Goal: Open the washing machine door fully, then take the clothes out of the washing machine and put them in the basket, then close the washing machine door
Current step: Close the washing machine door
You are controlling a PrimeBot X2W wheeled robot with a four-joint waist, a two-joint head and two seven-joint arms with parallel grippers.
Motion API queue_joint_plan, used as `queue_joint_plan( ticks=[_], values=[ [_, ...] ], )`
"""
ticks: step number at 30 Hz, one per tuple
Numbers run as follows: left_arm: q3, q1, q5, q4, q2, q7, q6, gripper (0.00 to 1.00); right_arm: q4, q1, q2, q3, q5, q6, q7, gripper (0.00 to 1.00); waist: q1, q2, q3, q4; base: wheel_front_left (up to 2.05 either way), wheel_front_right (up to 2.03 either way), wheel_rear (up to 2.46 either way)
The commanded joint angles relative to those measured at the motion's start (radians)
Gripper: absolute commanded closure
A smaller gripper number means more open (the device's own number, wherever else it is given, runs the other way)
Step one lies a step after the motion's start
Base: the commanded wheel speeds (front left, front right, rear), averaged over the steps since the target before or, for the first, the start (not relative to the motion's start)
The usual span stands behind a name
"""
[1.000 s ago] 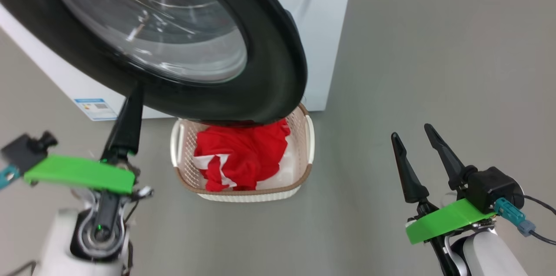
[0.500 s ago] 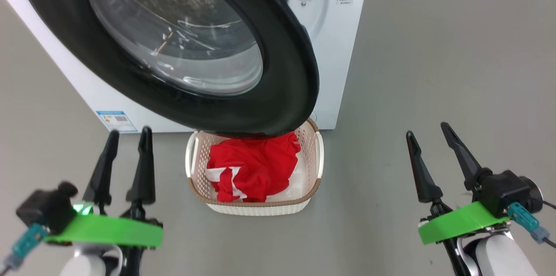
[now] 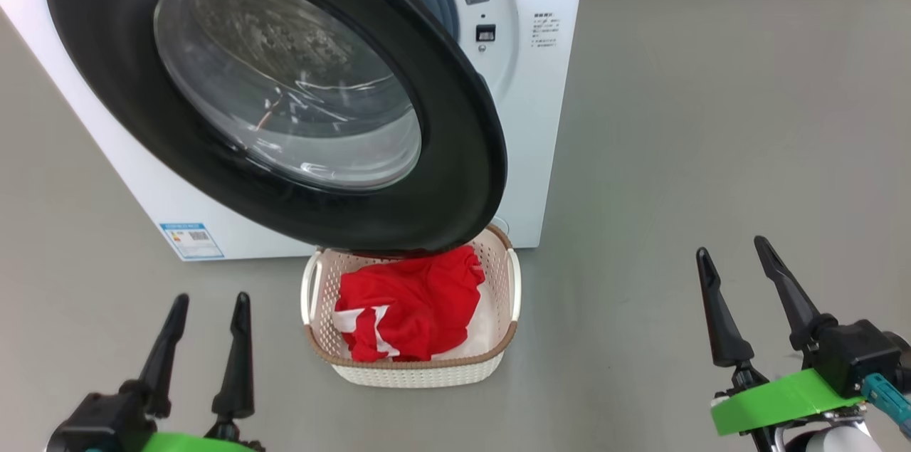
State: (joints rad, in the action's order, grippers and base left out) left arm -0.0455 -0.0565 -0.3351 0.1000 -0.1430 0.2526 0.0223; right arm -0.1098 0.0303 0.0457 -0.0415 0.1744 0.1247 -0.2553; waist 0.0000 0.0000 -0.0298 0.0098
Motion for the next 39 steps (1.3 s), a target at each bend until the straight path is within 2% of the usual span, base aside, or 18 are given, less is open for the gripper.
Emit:
queue_joint_plan(
  ticks=[1, 18, 19, 20, 21, 22, 28, 39],
  values=[
    [0.051, -0.004, 0.018, -0.028, -0.009, 0.009, 0.009, 0.0, 0.033, 0.001, 0.004, 0.015, -0.003, 0.006, -0.006, 0.0, 0.0, 0.0, 0.013, -0.005, 0.0, 0.0, 0.0],
    [0.099, 0.034, 0.086, -0.008, 0.036, 0.009, 0.073, 0.0, 0.064, -0.03, 0.004, 0.019, -0.003, 0.006, -0.006, 0.0, 0.0, 0.0, 0.011, -0.005, 0.0, 0.0, 0.0],
    [0.098, 0.032, 0.088, -0.006, 0.038, 0.009, 0.076, 0.0, 0.065, -0.029, 0.004, 0.019, -0.004, 0.006, -0.006, 0.12, 0.0, 0.0, 0.01, -0.003, 0.0, 0.0, 0.0],
    [0.098, 0.03, 0.09, -0.005, 0.041, 0.009, 0.078, 0.0, 0.064, -0.028, 0.004, 0.021, -0.004, 0.006, -0.006, 0.29, 0.0, 0.0, 0.009, -0.001, 0.0, 0.0, 0.0],
    [0.096, 0.028, 0.092, -0.004, 0.044, 0.009, 0.08, 0.0, 0.06, -0.027, 0.004, 0.023, -0.003, 0.006, -0.006, 0.73, 0.0, 0.0, 0.008, 0.001, 0.0, 0.0, 0.0],
    [0.095, 0.027, 0.093, -0.003, 0.047, 0.009, 0.082, 0.0, 0.056, -0.023, 0.004, 0.023, -0.001, 0.006, -0.006, 0.99, 0.0, 0.0, 0.006, 0.003, 0.0, 0.0, 0.0],
    [0.077, 0.014, 0.094, -0.006, 0.058, 0.009, 0.093, 0.0, 0.01, 0.037, 0.004, 0.051, 0.007, 0.006, -0.006, 1.0, 0.0, 0.0, -0.004, 0.021, 0.0, 0.0, 0.0],
    [0.043, -0.021, 0.09, -0.031, 0.066, 0.009, 0.103, 0.0, -0.127, 0.245, 0.004, 0.217, 0.025, 0.006, -0.006, 1.0, 0.0, 0.0, -0.067, 0.079, 0.0, 0.0, 0.0]
  ],
)
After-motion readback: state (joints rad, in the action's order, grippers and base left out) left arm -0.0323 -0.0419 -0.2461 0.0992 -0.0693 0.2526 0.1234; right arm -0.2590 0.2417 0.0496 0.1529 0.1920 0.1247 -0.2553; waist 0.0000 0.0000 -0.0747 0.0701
